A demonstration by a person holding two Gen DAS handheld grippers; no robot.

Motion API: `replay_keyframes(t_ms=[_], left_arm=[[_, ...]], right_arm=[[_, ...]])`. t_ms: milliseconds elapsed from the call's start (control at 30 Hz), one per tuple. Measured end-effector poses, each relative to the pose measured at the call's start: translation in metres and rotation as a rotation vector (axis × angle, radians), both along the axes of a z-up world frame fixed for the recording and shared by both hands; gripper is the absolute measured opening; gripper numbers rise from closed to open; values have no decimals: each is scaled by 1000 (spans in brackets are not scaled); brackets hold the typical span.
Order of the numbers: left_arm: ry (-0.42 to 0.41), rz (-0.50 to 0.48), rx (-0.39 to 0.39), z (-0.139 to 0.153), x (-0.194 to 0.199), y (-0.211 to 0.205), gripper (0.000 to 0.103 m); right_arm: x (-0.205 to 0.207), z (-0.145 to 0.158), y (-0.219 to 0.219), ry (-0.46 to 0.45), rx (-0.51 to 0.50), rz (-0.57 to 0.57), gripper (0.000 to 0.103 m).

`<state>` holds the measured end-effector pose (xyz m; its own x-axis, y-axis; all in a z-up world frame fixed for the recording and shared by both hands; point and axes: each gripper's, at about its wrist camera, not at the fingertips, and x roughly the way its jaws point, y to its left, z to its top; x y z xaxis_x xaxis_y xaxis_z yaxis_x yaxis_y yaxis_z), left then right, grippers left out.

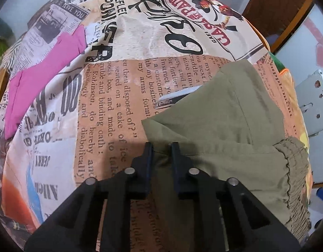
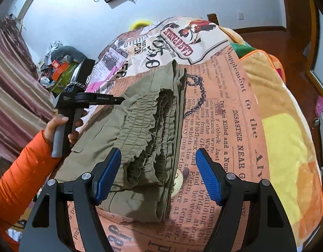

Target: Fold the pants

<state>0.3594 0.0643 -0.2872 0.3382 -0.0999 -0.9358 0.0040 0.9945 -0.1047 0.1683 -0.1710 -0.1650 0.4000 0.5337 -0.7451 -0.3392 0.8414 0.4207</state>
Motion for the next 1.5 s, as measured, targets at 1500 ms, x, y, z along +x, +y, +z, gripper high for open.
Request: replay_keyframes(t_ms=[1500], left_arm=[[-132, 177, -2, 72, -185, 37, 45]], right_arm=[[-22, -31, 14, -37, -201, 97, 66]])
